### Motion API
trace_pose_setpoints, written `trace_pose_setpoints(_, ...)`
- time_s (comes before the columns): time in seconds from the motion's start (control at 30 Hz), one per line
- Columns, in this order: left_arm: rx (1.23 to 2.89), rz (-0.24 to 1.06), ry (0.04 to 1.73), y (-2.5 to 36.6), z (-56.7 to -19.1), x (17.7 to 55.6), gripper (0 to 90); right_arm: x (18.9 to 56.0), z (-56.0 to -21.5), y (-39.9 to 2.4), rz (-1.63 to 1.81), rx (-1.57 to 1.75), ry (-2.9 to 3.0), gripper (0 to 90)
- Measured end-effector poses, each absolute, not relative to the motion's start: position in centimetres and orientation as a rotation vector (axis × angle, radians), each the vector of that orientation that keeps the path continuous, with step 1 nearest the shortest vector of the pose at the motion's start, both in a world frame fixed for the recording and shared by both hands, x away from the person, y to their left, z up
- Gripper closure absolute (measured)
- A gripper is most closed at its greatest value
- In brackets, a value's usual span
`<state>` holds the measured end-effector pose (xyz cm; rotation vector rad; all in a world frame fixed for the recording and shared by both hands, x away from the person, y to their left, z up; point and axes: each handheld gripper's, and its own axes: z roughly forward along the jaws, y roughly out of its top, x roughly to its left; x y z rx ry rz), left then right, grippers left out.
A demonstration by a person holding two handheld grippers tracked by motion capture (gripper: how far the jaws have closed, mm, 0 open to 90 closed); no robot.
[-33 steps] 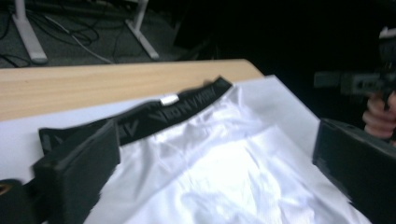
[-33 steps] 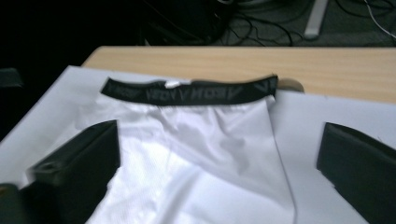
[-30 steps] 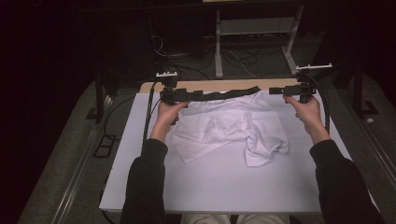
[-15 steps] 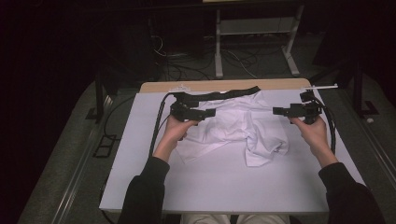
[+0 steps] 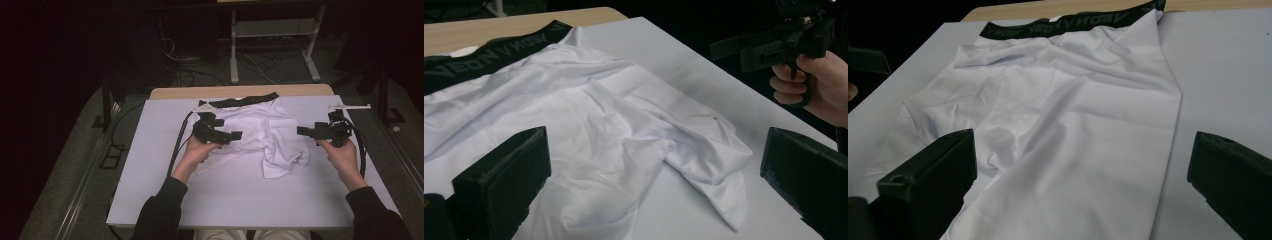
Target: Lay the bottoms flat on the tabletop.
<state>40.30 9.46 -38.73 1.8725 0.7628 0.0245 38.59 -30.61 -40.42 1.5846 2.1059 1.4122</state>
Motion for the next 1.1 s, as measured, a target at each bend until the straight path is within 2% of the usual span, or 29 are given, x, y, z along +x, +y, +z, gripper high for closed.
trace_pose_setpoints(0.47, 1.891, -0.002, 0.740, 8.1, -40.0, 38.5, 0.9, 35.9, -41.8, -30.2, 1.356, 1.590, 2.145, 0.0)
trace_pose_setpoints(1.1, 2.030, -0.071, 0.697, 4.8, -42.5, 37.0, 0.8, 33.0, -42.5, -30.6, 1.309, 1.621, 2.148, 0.0)
